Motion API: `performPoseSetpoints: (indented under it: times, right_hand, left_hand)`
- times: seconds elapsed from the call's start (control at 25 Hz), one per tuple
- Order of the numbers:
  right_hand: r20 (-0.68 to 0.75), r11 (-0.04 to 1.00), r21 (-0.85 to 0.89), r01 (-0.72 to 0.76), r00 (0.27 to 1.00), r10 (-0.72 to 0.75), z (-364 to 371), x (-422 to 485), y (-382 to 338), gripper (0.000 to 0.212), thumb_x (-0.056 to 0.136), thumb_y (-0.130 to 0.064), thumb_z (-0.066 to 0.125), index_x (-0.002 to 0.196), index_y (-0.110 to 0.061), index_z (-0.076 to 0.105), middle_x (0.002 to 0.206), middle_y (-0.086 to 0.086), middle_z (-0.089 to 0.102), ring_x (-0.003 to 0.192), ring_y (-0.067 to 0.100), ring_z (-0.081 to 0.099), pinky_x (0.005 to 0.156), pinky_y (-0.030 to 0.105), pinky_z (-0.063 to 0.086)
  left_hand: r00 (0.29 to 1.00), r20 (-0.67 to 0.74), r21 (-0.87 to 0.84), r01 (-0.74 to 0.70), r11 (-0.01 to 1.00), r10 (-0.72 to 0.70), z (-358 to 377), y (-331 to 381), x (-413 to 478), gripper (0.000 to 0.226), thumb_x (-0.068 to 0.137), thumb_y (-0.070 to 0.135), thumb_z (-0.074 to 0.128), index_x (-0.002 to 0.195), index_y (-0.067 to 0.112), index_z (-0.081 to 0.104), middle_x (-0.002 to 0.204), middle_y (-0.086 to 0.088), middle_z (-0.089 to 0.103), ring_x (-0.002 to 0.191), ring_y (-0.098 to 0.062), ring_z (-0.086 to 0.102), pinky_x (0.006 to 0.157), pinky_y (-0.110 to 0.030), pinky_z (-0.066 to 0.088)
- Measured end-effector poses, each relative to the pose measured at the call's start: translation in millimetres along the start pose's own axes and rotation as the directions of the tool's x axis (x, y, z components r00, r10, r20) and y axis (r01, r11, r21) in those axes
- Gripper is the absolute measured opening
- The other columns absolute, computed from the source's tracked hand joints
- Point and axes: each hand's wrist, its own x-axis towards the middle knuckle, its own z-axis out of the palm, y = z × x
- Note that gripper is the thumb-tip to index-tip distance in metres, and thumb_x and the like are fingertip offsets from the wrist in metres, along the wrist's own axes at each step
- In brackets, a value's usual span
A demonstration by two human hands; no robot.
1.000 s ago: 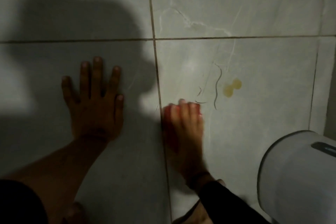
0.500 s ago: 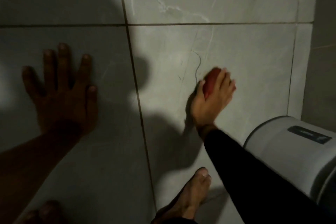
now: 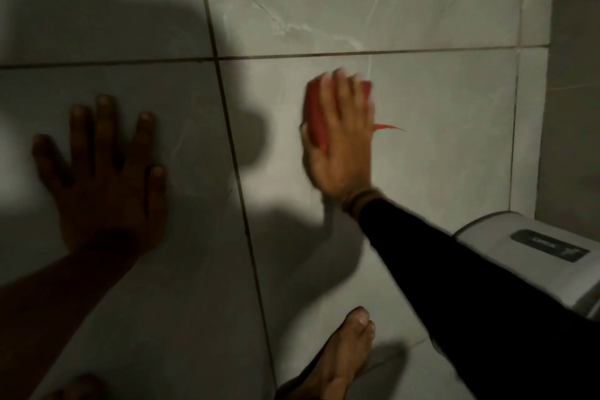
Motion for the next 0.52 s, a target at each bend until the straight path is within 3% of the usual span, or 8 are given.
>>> performPoseSetpoints:
  times: [0.08,0.12,0.2,0.28,0.32,0.4,0.44,0.52]
  right_hand:
    - [0.191,0.987,0.017,0.159,0.969,-0.16,-5.8,-64.0,-8.2,0.074,0.102,-0.041,0.052,0.167,-0.012,0.031,0.177,0.02,0.024,0.166,0.043,0.014,0.136,0.062,0.009]
    - [0.224,0.991,0.013,0.133,0.966,-0.132,-14.6,-87.3,5.5,0.073,0.102,-0.04,0.051,0.167,-0.012,0.032,0.178,0.02,0.023,0.166,0.044,0.013,0.135,0.064,0.011]
    - [0.166,0.997,0.034,-0.07,0.984,0.063,-26.4,-72.1,38.3,0.073,0.102,-0.039,0.05,0.166,-0.009,0.033,0.177,0.022,0.025,0.165,0.049,0.016,0.132,0.067,0.017]
    - [0.011,0.943,0.065,-0.328,0.945,0.328,-19.1,0.5,40.0,0.074,0.102,-0.043,0.048,0.166,-0.009,0.034,0.175,0.021,0.031,0.163,0.048,0.021,0.132,0.066,0.019]
    - [-0.04,0.941,0.075,-0.329,0.942,0.332,-16.1,31.9,21.4,0.075,0.101,-0.046,0.048,0.166,-0.011,0.034,0.174,0.02,0.033,0.163,0.047,0.024,0.133,0.065,0.018]
    - [-0.072,1.0,0.016,-0.002,0.997,0.003,1.9,38.2,-16.8,0.075,0.101,-0.046,0.05,0.167,-0.016,0.031,0.176,0.016,0.03,0.165,0.042,0.02,0.137,0.058,0.01]
    - [-0.016,0.988,0.037,0.153,0.988,-0.153,9.0,8.3,-31.1,0.074,0.103,-0.044,0.051,0.168,-0.02,0.026,0.178,0.013,0.024,0.168,0.037,0.013,0.137,0.053,0.005]
    - [0.102,0.97,0.054,0.236,0.965,-0.24,-0.7,-70.8,-25.5,0.076,0.104,-0.04,0.052,0.17,-0.027,0.018,0.18,0.005,0.012,0.17,0.028,-0.003,0.137,0.053,0.004]
  left_hand:
    - [0.999,0.023,0.004,0.03,1.0,-0.03,-1.9,-0.6,-2.6,0.07,0.108,0.049,0.024,0.175,0.036,0.009,0.185,-0.011,0.006,0.17,-0.042,0.007,0.126,-0.079,0.011]
    - [0.999,0.032,0.007,0.027,1.0,-0.027,-2.6,-1.0,-2.8,0.07,0.107,0.049,0.024,0.175,0.035,0.013,0.185,-0.011,0.005,0.17,-0.042,0.006,0.126,-0.079,0.01]
    - [0.999,0.028,0.032,0.02,0.999,-0.021,-1.9,-0.4,-0.6,0.07,0.107,0.049,0.024,0.175,0.035,0.016,0.185,-0.009,0.002,0.17,-0.041,0.005,0.126,-0.079,0.007]
    - [0.999,0.028,0.064,0.022,0.998,-0.024,0.1,-1.4,1.2,0.07,0.107,0.049,0.024,0.175,0.035,0.014,0.185,-0.008,0.0,0.17,-0.041,0.004,0.127,-0.077,0.005]
    - [0.999,0.027,0.068,0.021,0.997,-0.022,1.2,-1.6,-0.7,0.071,0.107,0.049,0.024,0.176,0.036,0.012,0.185,-0.008,0.0,0.171,-0.041,0.004,0.128,-0.076,0.005]
    - [0.999,0.028,0.079,0.019,0.997,-0.022,0.2,-0.8,-2.3,0.071,0.107,0.049,0.025,0.176,0.036,0.012,0.185,-0.008,0.0,0.171,-0.039,0.004,0.128,-0.075,0.004]
    - [0.999,0.032,0.089,0.033,0.995,-0.036,-1.2,-1.7,-0.8,0.071,0.106,0.048,0.027,0.175,0.036,0.013,0.185,-0.008,0.001,0.171,-0.038,0.004,0.128,-0.075,0.004]
    - [0.998,0.039,0.077,0.056,0.996,-0.059,-3.3,-0.7,0.9,0.071,0.105,0.046,0.031,0.174,0.035,0.017,0.185,-0.008,0.002,0.171,-0.035,0.003,0.128,-0.074,0.004]
